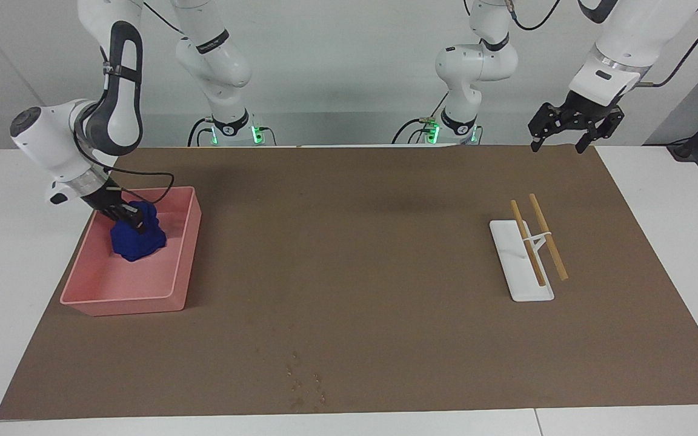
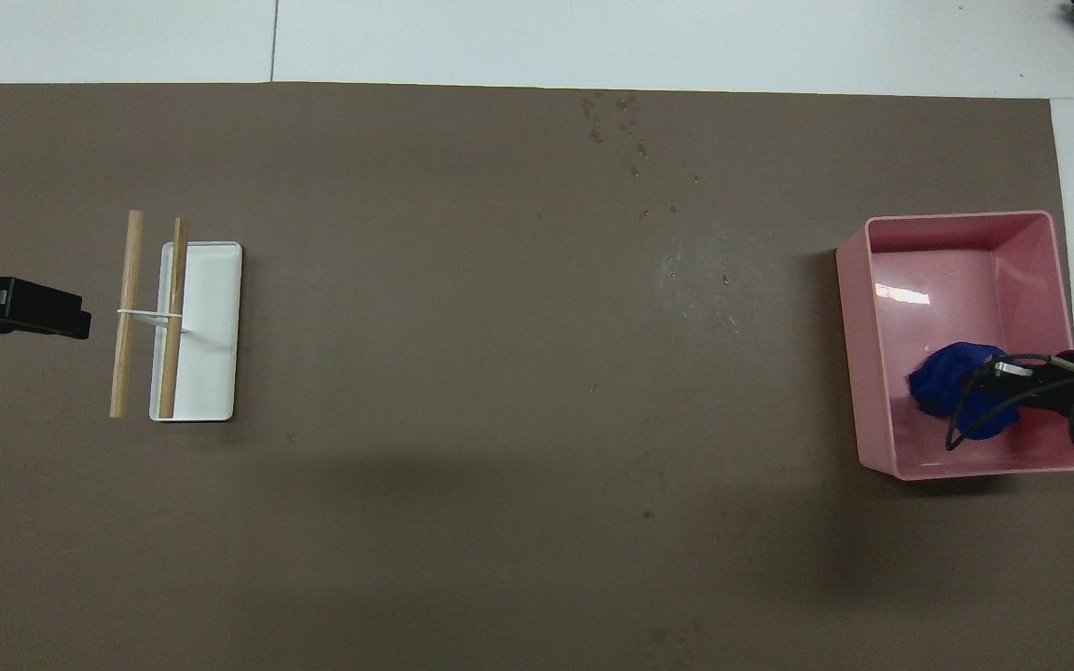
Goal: Wipe water with towel using both arms
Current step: 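Lower the towel into the bin and open the right gripper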
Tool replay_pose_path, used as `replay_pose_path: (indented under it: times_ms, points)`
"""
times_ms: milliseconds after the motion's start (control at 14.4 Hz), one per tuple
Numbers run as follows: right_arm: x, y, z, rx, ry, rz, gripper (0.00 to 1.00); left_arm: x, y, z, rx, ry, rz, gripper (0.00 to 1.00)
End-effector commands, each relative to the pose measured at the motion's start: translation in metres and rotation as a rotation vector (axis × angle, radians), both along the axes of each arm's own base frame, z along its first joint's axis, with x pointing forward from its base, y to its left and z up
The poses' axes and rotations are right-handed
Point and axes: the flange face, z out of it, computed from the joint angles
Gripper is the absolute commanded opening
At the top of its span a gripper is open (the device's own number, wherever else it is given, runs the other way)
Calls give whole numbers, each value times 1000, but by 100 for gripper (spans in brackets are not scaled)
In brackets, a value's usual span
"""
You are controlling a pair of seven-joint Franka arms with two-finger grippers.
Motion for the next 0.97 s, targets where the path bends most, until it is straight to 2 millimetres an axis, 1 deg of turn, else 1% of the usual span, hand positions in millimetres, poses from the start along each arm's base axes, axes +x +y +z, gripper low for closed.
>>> replay_pose_path:
  times_ms: [0,139,208,278,416,555,694,902]
  points:
    - [-8,7,5,-8,10,-59,48,-9,2,1,17,-9,13,100]
    - [-10,11,3,5,42,-130,76,-9,2,1,17,-9,13,100]
    - [-11,12,4,13,61,-168,94,-9,2,1,17,-9,13,100]
    - [-11,13,5,23,80,-179,99,-9,2,1,17,-9,13,100]
    - [-7,11,18,22,81,-170,100,-9,2,1,17,-9,13,100]
    - [1,13,50,14,60,-151,100,-9,2,1,17,-9,13,100]
    - [7,20,83,-7,46,-115,100,-9,2,1,17,-9,13,100]
    - [3,35,120,-55,40,-56,100,-9,2,1,17,-9,13,100]
